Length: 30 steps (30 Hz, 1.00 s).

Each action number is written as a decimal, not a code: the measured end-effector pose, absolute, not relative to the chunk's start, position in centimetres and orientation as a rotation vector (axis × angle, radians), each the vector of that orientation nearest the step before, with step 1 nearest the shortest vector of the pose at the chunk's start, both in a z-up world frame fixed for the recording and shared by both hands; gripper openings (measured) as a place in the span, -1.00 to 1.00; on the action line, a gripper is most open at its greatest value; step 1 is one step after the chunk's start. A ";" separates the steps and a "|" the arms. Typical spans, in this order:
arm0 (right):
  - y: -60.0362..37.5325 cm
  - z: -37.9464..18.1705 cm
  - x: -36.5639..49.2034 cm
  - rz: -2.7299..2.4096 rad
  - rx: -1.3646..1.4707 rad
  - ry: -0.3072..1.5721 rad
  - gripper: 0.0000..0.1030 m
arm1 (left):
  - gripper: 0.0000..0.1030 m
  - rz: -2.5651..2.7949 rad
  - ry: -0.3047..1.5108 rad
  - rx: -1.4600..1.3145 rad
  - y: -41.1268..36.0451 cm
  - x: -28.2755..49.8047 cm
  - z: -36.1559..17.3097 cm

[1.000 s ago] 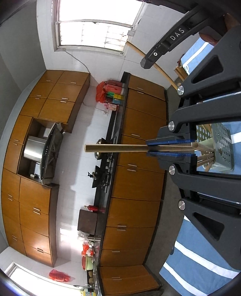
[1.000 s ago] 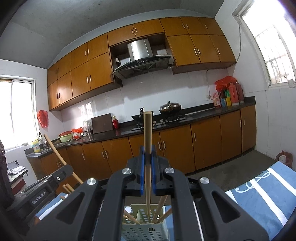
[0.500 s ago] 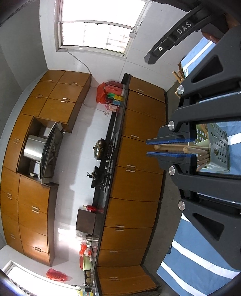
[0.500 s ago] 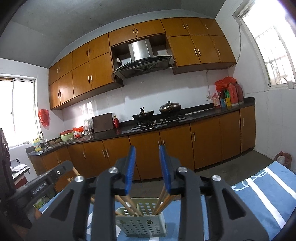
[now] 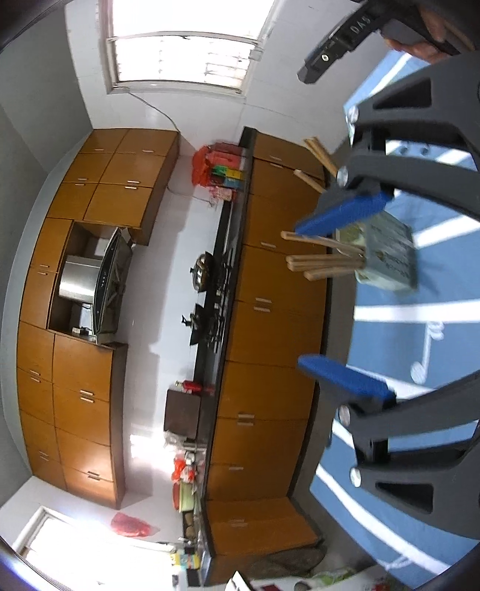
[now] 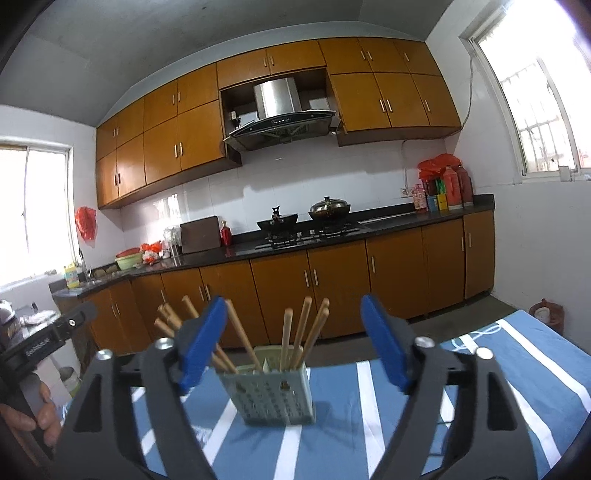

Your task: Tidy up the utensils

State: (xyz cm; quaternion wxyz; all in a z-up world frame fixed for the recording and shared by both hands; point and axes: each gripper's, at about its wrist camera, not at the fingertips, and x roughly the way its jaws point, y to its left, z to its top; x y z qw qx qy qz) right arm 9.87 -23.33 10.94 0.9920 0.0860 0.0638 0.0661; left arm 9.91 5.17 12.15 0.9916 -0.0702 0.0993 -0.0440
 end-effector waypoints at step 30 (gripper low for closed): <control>-20.8 0.6 -2.6 0.050 0.031 0.347 0.92 | 0.97 -0.023 0.360 -0.018 4.4 -2.6 1.7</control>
